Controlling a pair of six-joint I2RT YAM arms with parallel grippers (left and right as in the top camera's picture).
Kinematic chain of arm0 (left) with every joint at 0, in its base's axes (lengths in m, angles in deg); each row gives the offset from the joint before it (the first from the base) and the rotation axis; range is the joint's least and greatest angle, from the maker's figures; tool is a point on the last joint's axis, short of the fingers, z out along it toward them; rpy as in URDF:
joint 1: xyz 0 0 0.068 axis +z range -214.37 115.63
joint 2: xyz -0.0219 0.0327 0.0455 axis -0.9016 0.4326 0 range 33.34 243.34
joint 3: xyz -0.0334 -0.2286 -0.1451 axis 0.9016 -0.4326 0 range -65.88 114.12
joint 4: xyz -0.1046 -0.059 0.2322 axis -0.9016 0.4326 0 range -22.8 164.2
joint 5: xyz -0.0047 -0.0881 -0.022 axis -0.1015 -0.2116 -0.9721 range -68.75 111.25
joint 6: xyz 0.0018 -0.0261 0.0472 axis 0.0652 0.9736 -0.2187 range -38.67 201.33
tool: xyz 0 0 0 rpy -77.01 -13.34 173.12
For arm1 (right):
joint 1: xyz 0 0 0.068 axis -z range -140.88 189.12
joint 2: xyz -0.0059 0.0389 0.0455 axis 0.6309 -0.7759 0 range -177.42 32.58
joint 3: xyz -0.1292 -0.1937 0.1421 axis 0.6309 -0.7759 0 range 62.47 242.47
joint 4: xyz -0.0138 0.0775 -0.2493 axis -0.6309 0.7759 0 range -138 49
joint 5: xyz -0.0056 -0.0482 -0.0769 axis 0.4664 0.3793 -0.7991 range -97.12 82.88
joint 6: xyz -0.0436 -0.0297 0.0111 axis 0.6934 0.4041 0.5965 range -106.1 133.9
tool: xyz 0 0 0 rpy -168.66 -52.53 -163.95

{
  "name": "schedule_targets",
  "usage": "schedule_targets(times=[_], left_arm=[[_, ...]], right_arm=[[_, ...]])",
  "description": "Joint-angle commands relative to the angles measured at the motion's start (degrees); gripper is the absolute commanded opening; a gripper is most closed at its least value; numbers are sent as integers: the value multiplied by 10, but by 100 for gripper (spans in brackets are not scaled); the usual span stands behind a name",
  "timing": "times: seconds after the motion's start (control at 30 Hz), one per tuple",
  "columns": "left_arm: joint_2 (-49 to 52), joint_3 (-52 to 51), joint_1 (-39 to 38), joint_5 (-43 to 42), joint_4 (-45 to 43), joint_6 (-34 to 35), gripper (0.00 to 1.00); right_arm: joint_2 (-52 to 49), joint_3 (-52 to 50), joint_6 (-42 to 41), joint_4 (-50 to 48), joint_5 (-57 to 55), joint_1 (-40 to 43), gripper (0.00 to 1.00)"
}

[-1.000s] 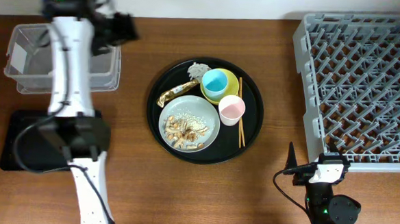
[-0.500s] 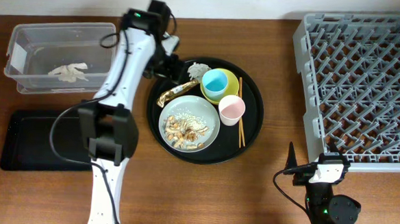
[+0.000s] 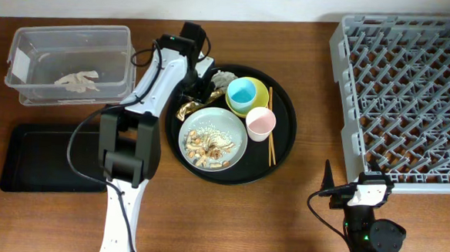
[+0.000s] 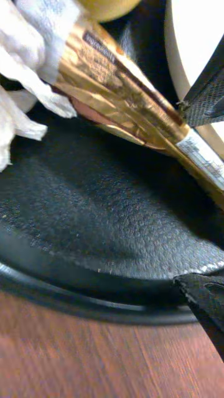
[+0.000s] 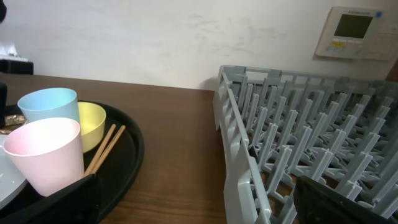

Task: Sort waste into correct bins and load items into the dishwasher rack
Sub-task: 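Reach the left gripper to the gold wrapper and grasp it, then carry the gold wrapper with the left gripper into the clear bin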

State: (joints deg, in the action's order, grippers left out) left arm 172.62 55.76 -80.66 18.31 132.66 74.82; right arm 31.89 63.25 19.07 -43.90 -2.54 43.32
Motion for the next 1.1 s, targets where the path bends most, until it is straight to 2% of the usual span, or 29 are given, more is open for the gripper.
schedule_targets(times=[0.0, 0.03, 0.13, 0.33, 0.37, 0.5, 0.73, 0.9, 1.07], left_arm=[[5, -18, -12, 2, -13, -14, 73], [5, -19, -14, 2, -17, -14, 70], [5, -19, -16, 2, -23, -13, 44], [5, -13, -15, 4, -27, -12, 3], [5, -6, -15, 5, -26, -4, 1], [-5, 72, -14, 4, 8, 59, 1], [-6, 274, -12, 2, 139, 68, 1], [-6, 334, 3, 24, 162, 75, 1], [-5, 344, 54, 160, 146, 226, 1]], right_arm=[[2, -5, 4, 1, -3, 3, 98], [2, -5, 4, 1, -3, 3, 98], [2, -5, 4, 1, -3, 3, 98], [2, -5, 4, 1, -3, 3, 98], [2, -5, 4, 1, -3, 3, 98], [2, -5, 4, 1, -3, 3, 98], [2, -5, 4, 1, -3, 3, 98], [2, -5, 4, 1, -3, 3, 98], [2, -5, 4, 1, -3, 3, 99]])
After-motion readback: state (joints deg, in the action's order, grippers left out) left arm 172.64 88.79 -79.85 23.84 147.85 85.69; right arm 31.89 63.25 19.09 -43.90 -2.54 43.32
